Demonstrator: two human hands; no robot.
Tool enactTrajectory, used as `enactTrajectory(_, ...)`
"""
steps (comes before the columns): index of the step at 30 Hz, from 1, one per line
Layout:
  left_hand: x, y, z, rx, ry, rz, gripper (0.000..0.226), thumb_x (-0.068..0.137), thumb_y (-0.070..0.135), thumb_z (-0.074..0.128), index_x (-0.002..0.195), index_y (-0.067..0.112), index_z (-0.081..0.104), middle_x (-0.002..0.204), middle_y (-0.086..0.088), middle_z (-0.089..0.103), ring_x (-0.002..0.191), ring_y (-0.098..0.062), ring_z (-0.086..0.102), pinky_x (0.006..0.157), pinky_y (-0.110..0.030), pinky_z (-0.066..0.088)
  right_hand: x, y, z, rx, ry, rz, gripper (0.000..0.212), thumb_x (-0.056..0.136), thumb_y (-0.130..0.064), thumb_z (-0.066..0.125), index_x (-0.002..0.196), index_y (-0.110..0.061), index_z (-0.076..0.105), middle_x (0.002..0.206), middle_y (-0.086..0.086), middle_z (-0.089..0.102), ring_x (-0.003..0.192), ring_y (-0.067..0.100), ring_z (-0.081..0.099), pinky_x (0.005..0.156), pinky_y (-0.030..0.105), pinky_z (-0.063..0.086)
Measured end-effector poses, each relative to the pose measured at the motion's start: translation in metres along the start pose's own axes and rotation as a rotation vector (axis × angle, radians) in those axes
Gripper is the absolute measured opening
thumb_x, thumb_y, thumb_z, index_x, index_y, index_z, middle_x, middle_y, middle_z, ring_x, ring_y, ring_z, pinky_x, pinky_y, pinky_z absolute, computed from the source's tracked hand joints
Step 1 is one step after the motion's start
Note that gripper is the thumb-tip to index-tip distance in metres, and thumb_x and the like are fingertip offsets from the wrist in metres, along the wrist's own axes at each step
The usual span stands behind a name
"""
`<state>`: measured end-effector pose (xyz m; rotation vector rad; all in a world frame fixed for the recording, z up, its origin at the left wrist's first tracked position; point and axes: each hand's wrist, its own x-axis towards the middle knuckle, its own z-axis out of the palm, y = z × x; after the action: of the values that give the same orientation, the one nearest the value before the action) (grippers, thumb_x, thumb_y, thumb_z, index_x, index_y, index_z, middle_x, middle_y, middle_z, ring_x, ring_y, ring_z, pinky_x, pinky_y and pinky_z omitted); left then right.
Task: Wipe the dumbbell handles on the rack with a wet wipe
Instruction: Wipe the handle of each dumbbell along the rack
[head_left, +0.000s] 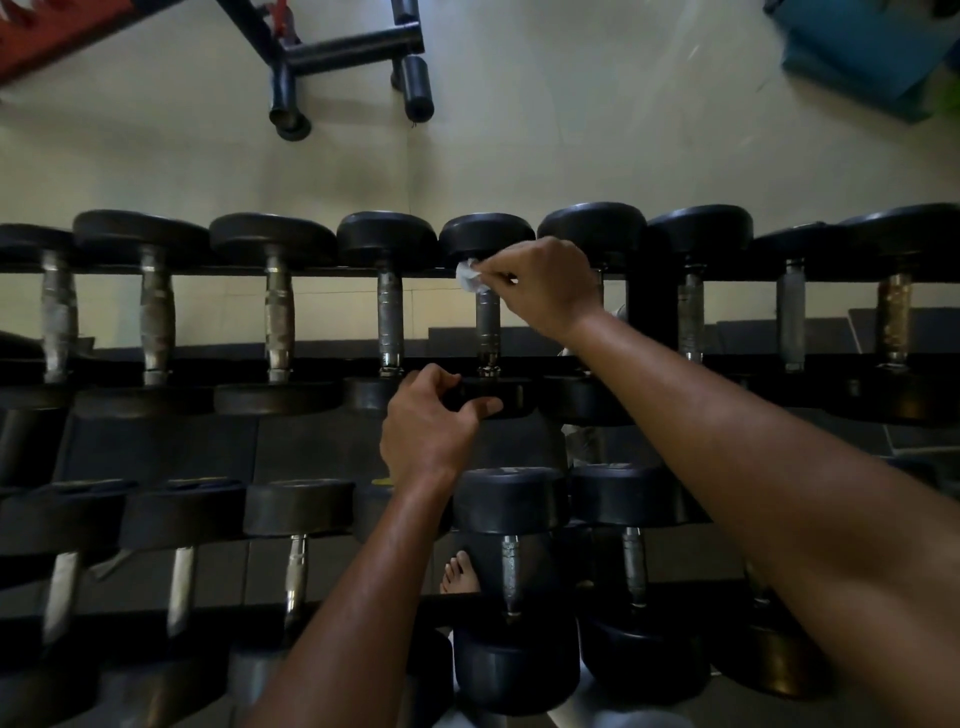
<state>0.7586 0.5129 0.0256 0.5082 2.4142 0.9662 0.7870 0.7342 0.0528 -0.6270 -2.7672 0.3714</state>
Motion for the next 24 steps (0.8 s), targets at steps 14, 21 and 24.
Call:
enactTrajectory(14, -0.006, -0.005, 0.002, -0.017, 0.035, 0.014, 0.050, 0.076, 0.059, 0.090, 0.114, 0.033, 0.069, 0.114, 0.018, 0.068, 0.102, -0.005, 0.064, 0.077, -0.031, 0.055, 0.033, -0.023, -0.001, -0.592, -0.317, -0.298, 0.025, 0.107, -0.020, 0.059, 0.097, -0.032, 0.079, 0.071, -0.007, 0.070, 0.058, 0.021, 0.067, 0.055, 0.029, 0.052)
enactTrajectory(21, -0.009, -0.008, 0.006, -0.064, 0.043, 0.008, 0.054, 0.077, 0.061, 0.090, 0.117, 0.031, 0.069, 0.116, 0.016, 0.068, 0.104, -0.004, 0.064, 0.076, -0.025, 0.049, 0.018, -0.033, -0.007, -0.321, -0.586, -0.307, 0.025, 0.108, -0.036, 0.058, 0.127, -0.033, 0.074, 0.112, -0.007, 0.076, 0.099, 0.020, 0.071, 0.076, 0.034, 0.051)
enactTrajectory(24, -0.018, -0.009, 0.013, -0.092, 0.094, 0.009, 0.055, 0.078, 0.064, 0.088, 0.115, 0.028, 0.067, 0.115, 0.013, 0.068, 0.102, -0.006, 0.063, 0.075, -0.026, 0.050, -0.003, -0.030, 0.005, -0.220, -0.645, -0.302, 0.024, 0.106, -0.036, 0.062, 0.127, -0.032, 0.072, 0.109, -0.009, 0.072, 0.091, 0.013, 0.062, 0.067, 0.026, 0.041)
